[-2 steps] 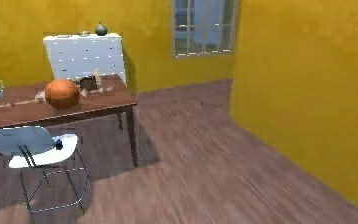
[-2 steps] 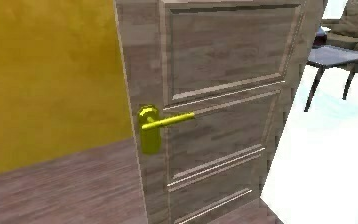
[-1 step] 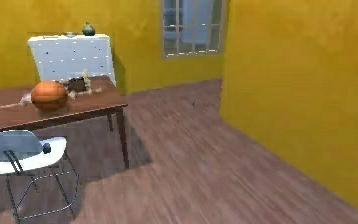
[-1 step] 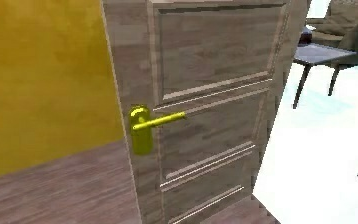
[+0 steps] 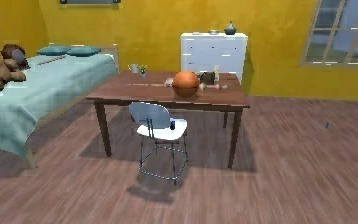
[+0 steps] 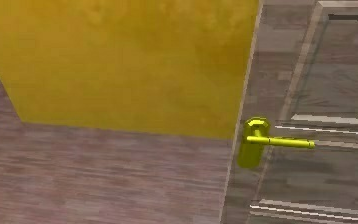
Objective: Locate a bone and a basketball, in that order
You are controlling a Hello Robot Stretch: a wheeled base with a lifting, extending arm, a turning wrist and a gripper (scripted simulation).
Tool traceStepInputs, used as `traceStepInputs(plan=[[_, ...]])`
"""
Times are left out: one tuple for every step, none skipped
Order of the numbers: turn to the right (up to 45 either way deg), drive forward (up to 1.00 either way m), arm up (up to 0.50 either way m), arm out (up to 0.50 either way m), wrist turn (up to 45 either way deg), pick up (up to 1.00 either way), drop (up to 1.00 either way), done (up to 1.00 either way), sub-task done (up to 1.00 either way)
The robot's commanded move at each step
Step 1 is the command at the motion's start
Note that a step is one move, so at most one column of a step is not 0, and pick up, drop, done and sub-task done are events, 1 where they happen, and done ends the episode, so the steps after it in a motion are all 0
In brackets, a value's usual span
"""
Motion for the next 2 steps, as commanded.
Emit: traceStepInputs(plan=[[0.0, 0.10, 0.00, 0.00, 0.0, 0.00, 0.00, 0.00, 0.00], [36.0, 0.00, 0.00, 0.00, 0.0, 0.00, 0.00, 0.00, 0.00]])
